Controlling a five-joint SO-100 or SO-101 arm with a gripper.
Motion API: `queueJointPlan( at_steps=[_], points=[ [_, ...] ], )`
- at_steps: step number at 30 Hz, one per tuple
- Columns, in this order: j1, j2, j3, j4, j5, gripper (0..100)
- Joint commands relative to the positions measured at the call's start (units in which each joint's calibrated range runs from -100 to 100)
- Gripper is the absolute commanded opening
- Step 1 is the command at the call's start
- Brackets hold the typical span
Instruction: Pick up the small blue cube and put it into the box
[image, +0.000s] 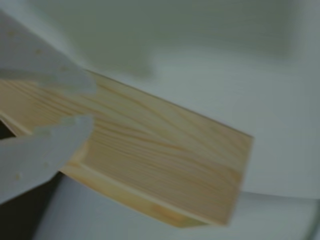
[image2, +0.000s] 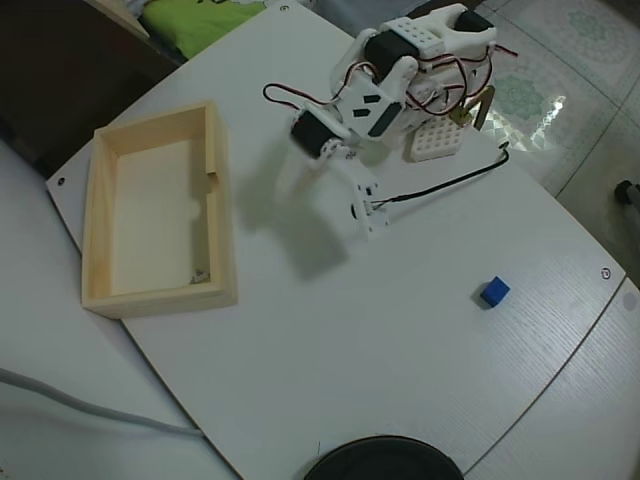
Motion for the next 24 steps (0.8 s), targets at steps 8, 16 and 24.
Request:
queueJointPlan(
  at_steps=[8,16,24],
  points=[
    [-2.54,-0.42,-0.18,0.18,-0.33,3],
    [-3.87,0.34,-24.62,6.9,-1.42,4],
    [-7.34,7.18,-48.78,16.41,-1.42,4]
  ],
)
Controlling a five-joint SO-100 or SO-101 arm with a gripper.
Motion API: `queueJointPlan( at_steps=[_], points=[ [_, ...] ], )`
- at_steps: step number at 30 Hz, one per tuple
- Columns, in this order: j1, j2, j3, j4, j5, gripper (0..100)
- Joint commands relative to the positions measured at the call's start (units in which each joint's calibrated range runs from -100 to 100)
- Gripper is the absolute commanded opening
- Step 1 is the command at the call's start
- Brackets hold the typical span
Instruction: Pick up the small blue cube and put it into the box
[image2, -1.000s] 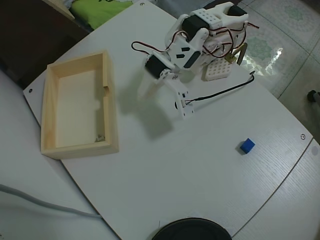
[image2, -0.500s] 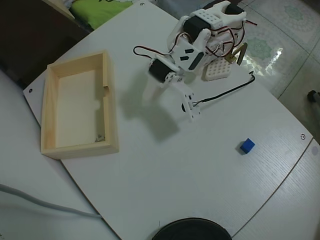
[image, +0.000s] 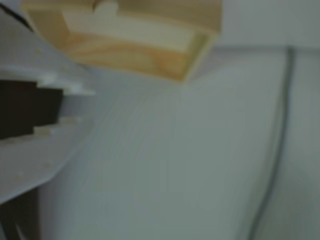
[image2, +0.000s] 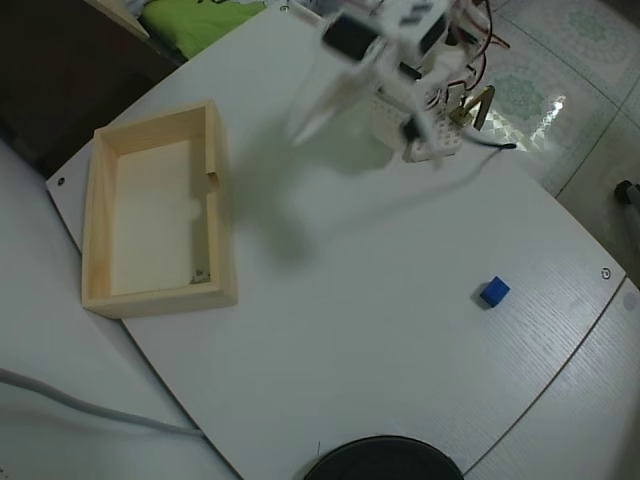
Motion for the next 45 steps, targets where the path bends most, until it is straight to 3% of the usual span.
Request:
queueJointPlan(
  at_steps=[1,7,13,17,20,26,37,45],
  points=[
    [-0.78,7.77,-12.4,3.27,-0.21,4],
    [-5.27,30.26,-34.48,9.82,-1.88,4],
    [-19.94,49.45,-56.2,20.95,-1.93,4],
    [-28.72,56.21,-62.81,22.65,-1.67,4],
    [-33.07,59.5,-62.9,23.16,-1.36,5],
    [-38.82,64.07,-53.76,23.16,-1.3,23],
    [-45.23,68.47,-24.43,3.7,0.36,23],
    [-44.64,74.8,-21.0,1.32,1.77,23]
  ],
)
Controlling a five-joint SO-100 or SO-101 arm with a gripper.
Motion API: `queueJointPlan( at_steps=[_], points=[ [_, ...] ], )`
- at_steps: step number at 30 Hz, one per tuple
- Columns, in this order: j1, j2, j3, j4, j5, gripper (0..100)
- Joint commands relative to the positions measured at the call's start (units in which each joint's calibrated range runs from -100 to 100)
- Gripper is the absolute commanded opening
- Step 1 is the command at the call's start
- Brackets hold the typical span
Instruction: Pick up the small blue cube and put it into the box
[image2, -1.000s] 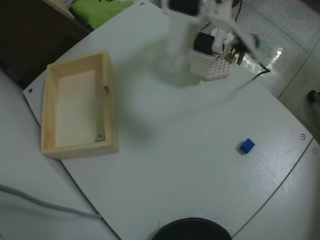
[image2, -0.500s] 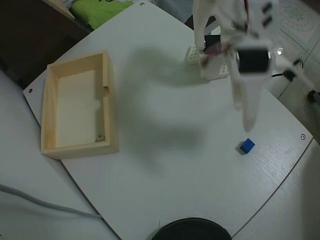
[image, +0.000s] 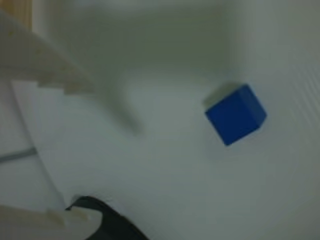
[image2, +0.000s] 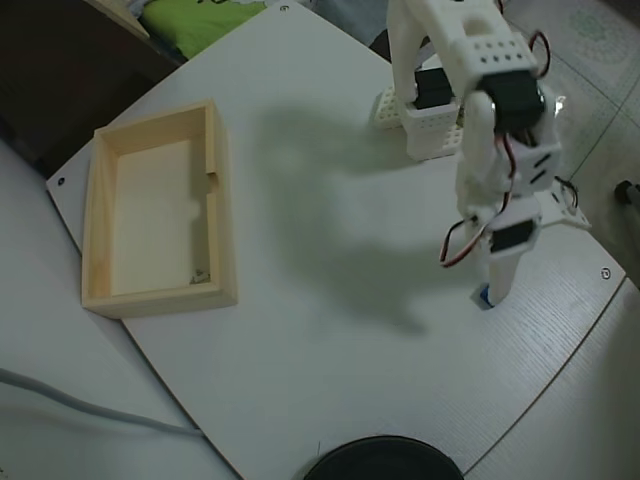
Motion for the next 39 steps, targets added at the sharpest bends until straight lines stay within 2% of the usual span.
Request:
queueJointPlan(
  at_steps=[1,6,10,19,29,39],
  points=[
    [0.09,2.52,0.0,-0.64,1.86,23],
    [-0.57,7.68,-0.09,0.12,2.44,23],
    [-3.15,12.67,-0.27,1.23,5.04,23],
    [-8.02,20.44,-8.14,3.01,5.25,23],
    [-5.51,22.22,-17.29,6.07,5.82,23],
    [-5.44,22.39,-17.01,5.31,5.97,23]
  ],
)
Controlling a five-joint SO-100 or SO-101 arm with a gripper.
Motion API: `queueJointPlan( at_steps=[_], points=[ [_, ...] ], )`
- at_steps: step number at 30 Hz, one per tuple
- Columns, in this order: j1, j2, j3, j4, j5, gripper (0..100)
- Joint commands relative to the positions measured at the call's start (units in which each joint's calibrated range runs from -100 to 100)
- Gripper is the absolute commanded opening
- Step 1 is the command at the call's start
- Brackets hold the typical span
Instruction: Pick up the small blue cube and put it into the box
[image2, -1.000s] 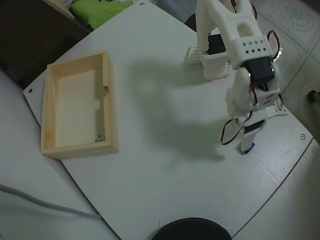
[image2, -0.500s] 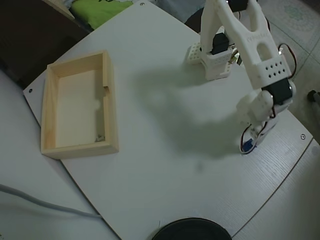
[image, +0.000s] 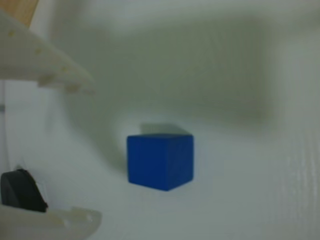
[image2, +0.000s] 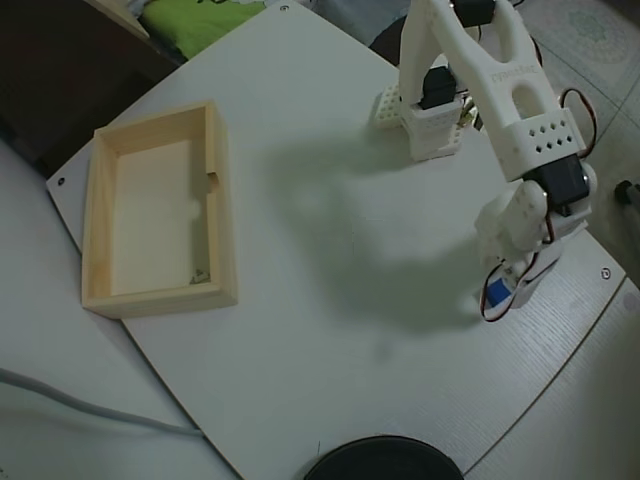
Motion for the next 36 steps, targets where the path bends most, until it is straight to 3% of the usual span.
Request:
queueJointPlan(
  at_steps=[1,20,36],
  points=[
    [-0.13,-0.21,-1.72,-0.41,0.39,23],
    [-2.12,-0.21,9.32,-11.79,0.19,23],
    [-2.12,-0.13,9.86,-12.3,0.08,17]
  ],
)
